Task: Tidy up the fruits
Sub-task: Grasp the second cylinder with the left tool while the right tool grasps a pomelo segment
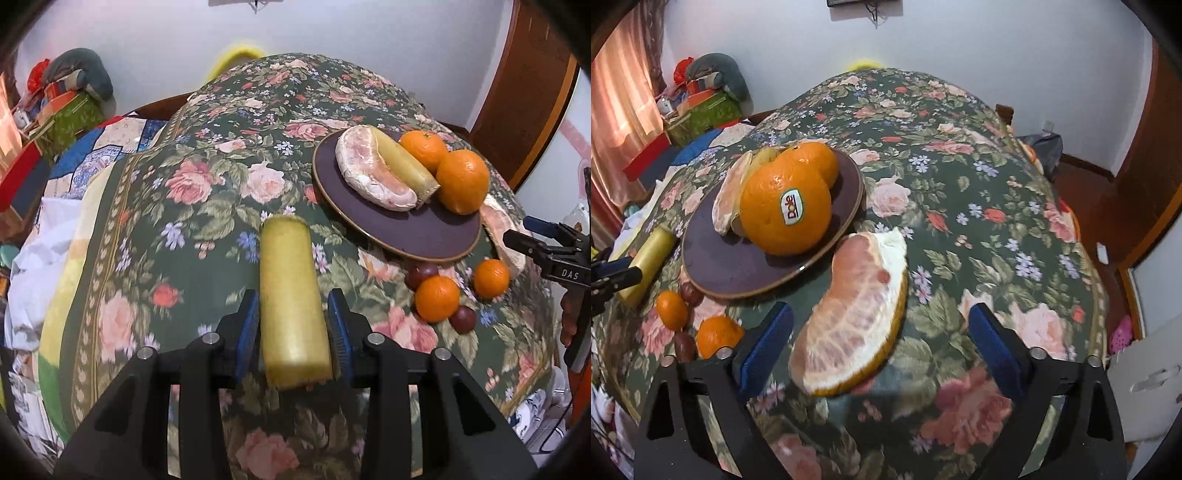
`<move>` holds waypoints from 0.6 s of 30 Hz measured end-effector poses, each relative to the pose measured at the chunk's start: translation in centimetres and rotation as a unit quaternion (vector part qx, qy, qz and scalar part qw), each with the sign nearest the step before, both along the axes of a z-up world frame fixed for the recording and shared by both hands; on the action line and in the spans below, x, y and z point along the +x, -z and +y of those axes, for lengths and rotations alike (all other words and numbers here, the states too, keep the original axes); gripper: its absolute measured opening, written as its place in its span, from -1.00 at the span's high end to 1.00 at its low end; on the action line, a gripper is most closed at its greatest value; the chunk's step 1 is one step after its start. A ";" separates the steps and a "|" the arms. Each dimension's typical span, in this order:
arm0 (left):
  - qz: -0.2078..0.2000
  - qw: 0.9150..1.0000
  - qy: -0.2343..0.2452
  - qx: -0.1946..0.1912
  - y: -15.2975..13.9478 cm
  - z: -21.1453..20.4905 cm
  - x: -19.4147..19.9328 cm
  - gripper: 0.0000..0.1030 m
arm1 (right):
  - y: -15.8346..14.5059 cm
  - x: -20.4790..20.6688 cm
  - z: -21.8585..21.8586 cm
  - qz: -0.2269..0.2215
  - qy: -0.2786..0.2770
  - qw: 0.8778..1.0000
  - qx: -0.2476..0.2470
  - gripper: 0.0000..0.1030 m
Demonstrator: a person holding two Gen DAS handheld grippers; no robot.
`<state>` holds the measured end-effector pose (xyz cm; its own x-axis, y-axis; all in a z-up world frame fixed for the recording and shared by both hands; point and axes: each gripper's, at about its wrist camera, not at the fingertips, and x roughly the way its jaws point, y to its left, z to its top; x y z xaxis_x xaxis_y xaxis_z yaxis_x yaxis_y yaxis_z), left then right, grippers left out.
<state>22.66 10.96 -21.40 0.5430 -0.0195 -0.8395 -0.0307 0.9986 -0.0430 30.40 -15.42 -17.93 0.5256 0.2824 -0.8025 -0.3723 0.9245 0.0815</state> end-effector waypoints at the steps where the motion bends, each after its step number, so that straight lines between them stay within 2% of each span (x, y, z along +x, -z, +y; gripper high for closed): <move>1: 0.003 1.000 0.000 0.002 0.2 0.0 0.5 0.28 | 0.2 0.3 0.1 0.005 0.001 1.000 0.004 -0.68; 8: 0.021 1.000 -0.001 -0.012 1.7 0.6 3.2 0.28 | 1.6 1.8 0.5 0.029 0.005 0.999 0.019 -0.40; 12: 0.014 1.000 0.002 -0.007 1.9 0.3 3.7 0.28 | 1.9 1.8 0.2 0.024 0.003 0.999 0.032 -0.36; 13: 0.013 1.000 0.002 -0.007 1.9 0.3 3.7 0.28 | 1.9 1.7 0.0 0.022 0.002 0.999 0.037 -0.32; 15: 0.011 1.000 0.002 -0.006 1.9 0.4 3.7 0.28 | 1.7 1.6 -0.1 0.016 0.002 0.999 0.039 -0.01; 18: 0.009 1.000 0.001 -0.008 1.8 0.4 3.6 0.29 | 1.5 1.8 -0.4 0.019 0.004 0.999 0.048 0.02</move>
